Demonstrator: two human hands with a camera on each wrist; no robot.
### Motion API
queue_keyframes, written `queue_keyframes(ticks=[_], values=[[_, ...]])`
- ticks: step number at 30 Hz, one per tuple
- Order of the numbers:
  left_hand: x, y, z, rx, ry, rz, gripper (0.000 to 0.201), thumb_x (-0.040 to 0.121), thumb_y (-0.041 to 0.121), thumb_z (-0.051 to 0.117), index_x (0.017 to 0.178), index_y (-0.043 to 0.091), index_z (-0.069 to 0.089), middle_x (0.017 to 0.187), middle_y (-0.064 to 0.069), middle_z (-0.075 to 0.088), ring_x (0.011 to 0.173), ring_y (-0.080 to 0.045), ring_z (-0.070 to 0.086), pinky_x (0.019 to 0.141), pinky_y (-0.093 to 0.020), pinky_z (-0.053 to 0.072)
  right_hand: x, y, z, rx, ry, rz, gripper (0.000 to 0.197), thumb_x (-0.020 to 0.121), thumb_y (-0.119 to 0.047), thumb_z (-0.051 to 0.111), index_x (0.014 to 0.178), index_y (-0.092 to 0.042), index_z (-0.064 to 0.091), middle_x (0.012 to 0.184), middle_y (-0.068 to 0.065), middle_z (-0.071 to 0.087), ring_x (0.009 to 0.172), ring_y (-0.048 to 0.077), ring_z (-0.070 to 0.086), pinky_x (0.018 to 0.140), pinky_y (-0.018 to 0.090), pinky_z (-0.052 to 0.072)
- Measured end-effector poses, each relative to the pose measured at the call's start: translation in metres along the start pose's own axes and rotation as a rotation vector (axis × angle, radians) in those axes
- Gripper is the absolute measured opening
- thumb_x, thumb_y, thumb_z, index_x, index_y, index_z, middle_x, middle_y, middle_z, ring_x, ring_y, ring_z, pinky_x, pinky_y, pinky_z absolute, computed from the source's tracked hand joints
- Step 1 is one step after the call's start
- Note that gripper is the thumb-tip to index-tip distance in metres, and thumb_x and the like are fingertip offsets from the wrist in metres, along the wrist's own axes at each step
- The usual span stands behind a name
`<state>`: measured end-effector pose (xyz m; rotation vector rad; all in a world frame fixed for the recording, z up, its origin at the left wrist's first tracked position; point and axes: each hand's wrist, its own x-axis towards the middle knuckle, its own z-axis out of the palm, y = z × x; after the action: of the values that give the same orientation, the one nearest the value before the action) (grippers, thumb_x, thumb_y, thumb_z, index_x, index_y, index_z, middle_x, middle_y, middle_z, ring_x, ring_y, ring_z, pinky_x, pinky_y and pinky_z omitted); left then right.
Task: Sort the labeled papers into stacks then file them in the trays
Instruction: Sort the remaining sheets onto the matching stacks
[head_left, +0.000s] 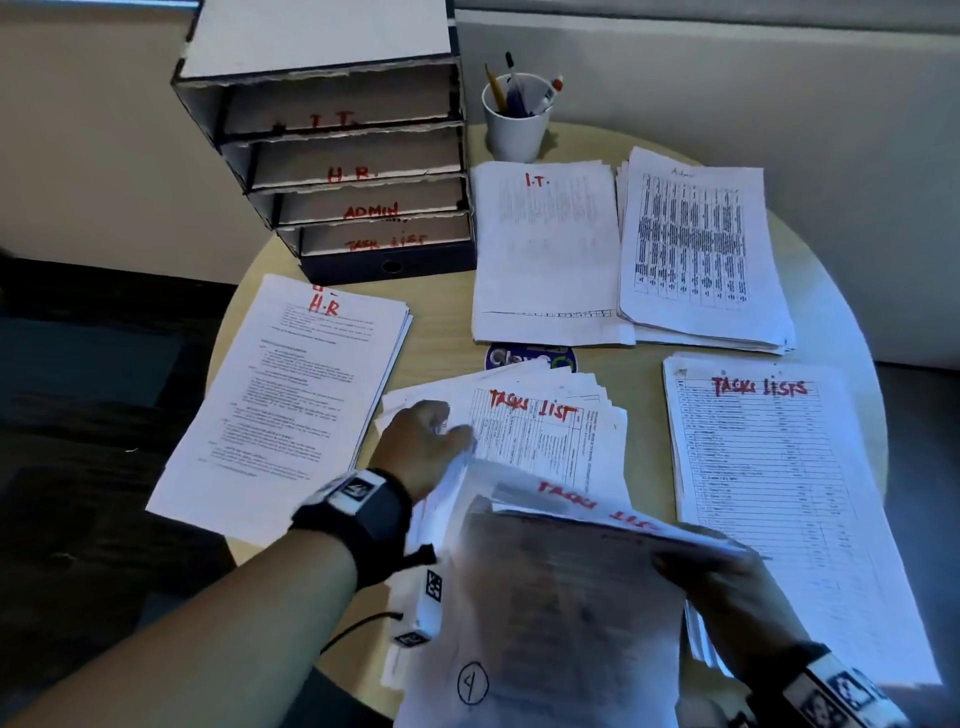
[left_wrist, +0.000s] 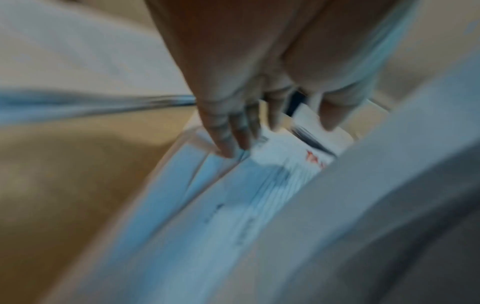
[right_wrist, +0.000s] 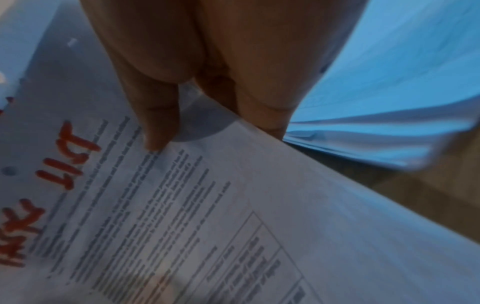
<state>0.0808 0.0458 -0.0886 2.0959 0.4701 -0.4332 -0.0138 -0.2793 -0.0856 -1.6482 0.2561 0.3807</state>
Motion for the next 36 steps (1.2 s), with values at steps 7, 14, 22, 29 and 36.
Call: queue_keyframes(ticks=[7,14,22,29,36], values=[[0.008,0.011,0.025,0.474,-0.051,-0.072,0.065,0.078,0.03,0.076,0.128,0.016,0.038,0.112,-0.007,0.056,0.098,-0.031,0.059,0.078,-0.035,0.048,-0.004,0.0,0.002,0.032,0.035,0.001,0.02,0.073,0.01,0.071,0.091,0.001,0.075,0.088,0.009,0.077,0.083,0.015,0.073,0.07,0.018,0.055],[-0.024,-0.006,0.005,-0.191,-0.202,0.076,0.016,0.082,0.019,0.077,0.084,0.009,0.065,0.08,-0.005,0.061,0.077,-0.019,0.056,0.069,-0.031,0.043,-0.005,-0.005,-0.011,0.086,0.011,0.009,0.042,0.072,0.005,0.073,0.111,-0.009,0.072,0.104,0.005,0.076,0.101,0.017,0.07,0.08,0.016,0.054],[-0.075,-0.012,-0.025,-0.379,-0.692,0.067,0.019,0.083,-0.002,0.068,0.095,0.009,0.079,0.106,-0.018,0.074,0.099,-0.033,0.069,0.089,-0.038,0.056,-0.003,-0.015,0.003,0.122,-0.053,0.024,0.016,0.075,0.011,0.071,0.091,0.01,0.071,0.055,-0.005,0.069,0.05,0.0,0.063,0.047,0.007,0.044],[-0.019,-0.013,-0.007,0.126,0.015,-0.045,0.01,0.08,0.023,0.065,0.08,0.021,0.055,0.085,-0.002,0.06,0.069,-0.02,0.05,0.06,-0.025,0.039,0.003,-0.001,0.006,0.26,0.093,0.034,0.05,0.065,0.014,0.067,0.113,0.002,0.06,0.099,0.02,0.073,0.092,0.031,0.07,0.073,0.029,0.059],[-0.004,0.004,0.023,0.403,0.061,-0.217,0.067,0.074,0.041,0.078,0.123,0.013,0.042,0.118,-0.01,0.05,0.106,-0.034,0.059,0.086,-0.041,0.054,0.0,0.013,0.001,0.152,0.122,0.049,0.047,0.064,-0.012,0.082,0.108,-0.002,0.069,0.105,0.015,0.074,0.106,0.037,0.067,0.091,0.05,0.054]])
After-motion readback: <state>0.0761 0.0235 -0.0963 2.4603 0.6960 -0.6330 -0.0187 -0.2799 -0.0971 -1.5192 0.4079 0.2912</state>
